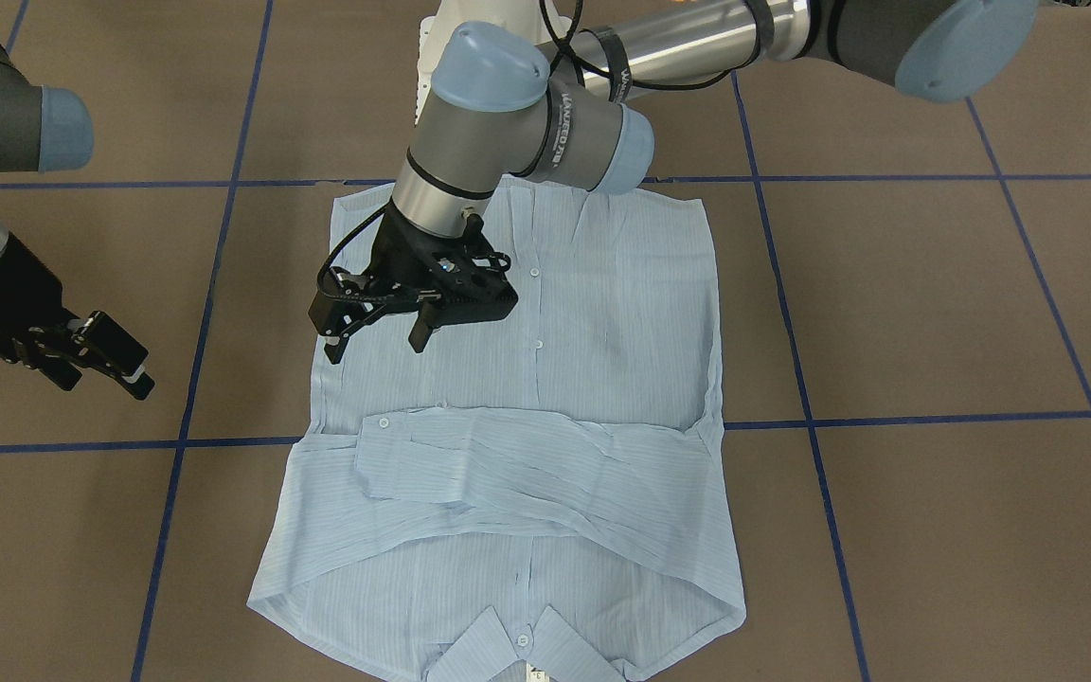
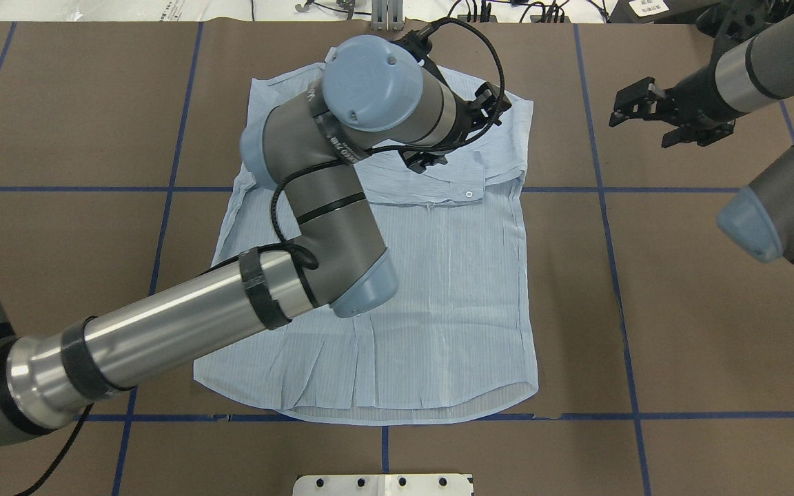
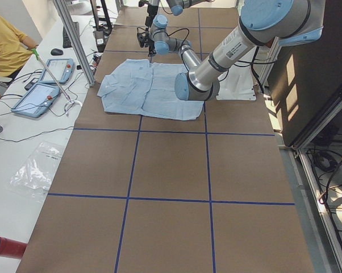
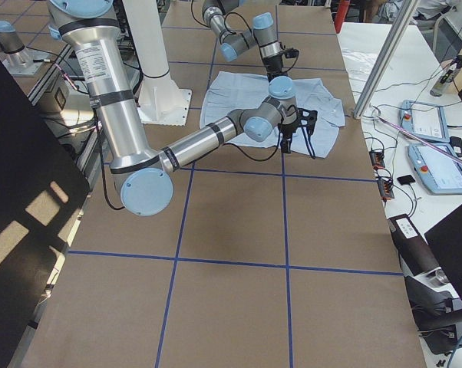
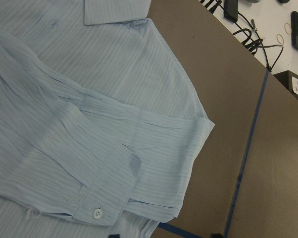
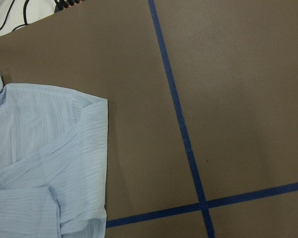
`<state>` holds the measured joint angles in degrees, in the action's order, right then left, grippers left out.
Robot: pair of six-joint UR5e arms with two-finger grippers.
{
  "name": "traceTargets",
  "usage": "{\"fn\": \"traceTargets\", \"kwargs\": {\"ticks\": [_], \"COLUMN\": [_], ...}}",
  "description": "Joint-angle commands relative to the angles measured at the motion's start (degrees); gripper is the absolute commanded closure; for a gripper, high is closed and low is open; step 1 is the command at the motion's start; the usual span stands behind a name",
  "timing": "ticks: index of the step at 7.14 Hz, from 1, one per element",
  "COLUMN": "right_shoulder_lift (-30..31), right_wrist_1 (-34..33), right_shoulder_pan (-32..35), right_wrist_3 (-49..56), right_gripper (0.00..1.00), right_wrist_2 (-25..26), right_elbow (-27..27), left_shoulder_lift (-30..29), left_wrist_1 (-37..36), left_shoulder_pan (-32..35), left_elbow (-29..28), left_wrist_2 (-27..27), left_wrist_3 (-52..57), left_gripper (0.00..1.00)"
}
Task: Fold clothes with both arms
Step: 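Fold the held sleeve with the left gripper across the shirt toward the collar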
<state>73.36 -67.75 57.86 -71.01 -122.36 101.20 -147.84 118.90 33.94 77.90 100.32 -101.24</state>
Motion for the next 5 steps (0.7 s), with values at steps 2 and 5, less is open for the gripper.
{"fn": "traceTargets", "kwargs": {"ticks": [2,5], "right_shoulder_lift": [1.6,1.96], "right_wrist_1": [-0.89,-17.87], "right_shoulder_pan": [-17.09,-37.77], "right_wrist_3": [-24.17,-40.55], "right_gripper": [0.01,0.07], "right_wrist_2": [11.29,29.59], "right_elbow": [7.86,17.15], "left_shoulder_lift": [19.37,25.58], "left_wrist_1": [-6.14,-7.72], "left_shoulder_pan": [0.43,3.05], "left_elbow": [25.65,31.17], "left_wrist_2": [2.59,5.58], "left_wrist_3": [7.28,15.72], "left_gripper": [0.01,0.01]}}
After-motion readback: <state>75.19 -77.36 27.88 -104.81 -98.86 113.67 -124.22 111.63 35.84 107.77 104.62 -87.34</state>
